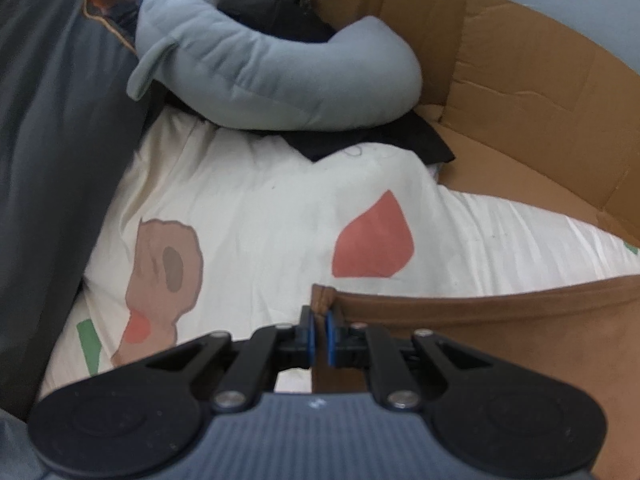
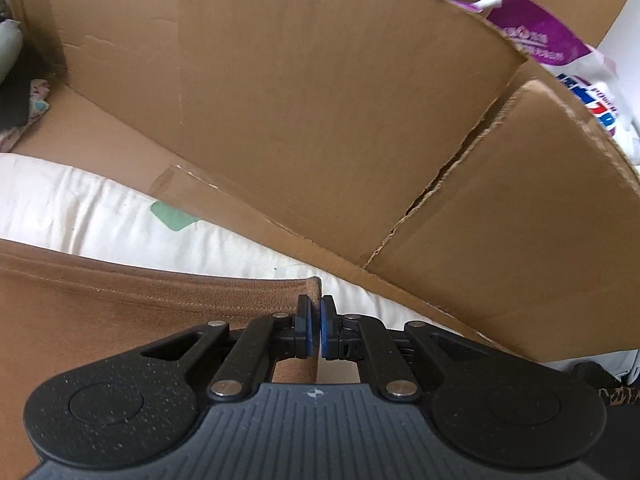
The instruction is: Fold clothes
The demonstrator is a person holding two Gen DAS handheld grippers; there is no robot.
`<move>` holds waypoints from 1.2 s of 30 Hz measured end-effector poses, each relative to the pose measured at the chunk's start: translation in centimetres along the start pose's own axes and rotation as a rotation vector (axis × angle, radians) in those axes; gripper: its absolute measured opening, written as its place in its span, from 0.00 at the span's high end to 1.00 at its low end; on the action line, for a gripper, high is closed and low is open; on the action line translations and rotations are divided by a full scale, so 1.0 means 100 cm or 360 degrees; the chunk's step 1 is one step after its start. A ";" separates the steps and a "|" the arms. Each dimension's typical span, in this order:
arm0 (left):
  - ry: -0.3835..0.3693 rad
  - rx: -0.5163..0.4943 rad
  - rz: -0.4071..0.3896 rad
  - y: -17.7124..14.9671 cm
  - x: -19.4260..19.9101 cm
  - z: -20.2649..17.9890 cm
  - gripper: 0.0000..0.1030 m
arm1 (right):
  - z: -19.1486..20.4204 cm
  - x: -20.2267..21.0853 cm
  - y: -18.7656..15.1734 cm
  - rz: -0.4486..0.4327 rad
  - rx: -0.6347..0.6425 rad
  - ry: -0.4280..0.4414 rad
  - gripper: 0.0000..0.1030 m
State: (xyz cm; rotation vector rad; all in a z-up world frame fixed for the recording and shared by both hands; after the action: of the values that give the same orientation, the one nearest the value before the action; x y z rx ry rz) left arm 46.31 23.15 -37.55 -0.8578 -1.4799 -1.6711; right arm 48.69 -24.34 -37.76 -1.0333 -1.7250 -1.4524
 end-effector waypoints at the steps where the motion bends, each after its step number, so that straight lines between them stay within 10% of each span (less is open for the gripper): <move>1: 0.0004 -0.0015 0.0014 0.000 -0.003 0.000 0.94 | 0.001 -0.003 0.002 0.0019 -0.0003 -0.0006 0.98; 17: 0.0111 -0.0114 0.0191 -0.001 -0.037 -0.007 0.81 | 0.011 -0.046 0.008 0.0218 -0.0026 -0.0066 0.93; 22: 0.0154 -0.0175 0.0154 -0.004 -0.016 -0.001 0.69 | -0.006 -0.023 0.001 0.0187 -0.0063 -0.0065 0.55; 36: 0.0144 -0.0054 0.0162 -0.044 0.054 0.000 0.62 | -0.038 0.074 -0.053 0.0053 -0.0087 0.0073 0.50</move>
State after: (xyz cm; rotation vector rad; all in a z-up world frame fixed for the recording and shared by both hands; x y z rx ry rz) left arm 39.79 22.96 -35.10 -0.8500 -1.3290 -1.6420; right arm 40.45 -27.32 -33.22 -1.0443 -1.6364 -1.4984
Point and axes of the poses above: each gripper's, at about its wrist camera, not at the fingertips, and x roughly against the way its jaws point, z to its left, y to its top, the point moved 3 cm from there along -x, roughly the way its jaws point, and after that the axes turned 4 degrees about -x, right-handed, at the moved point
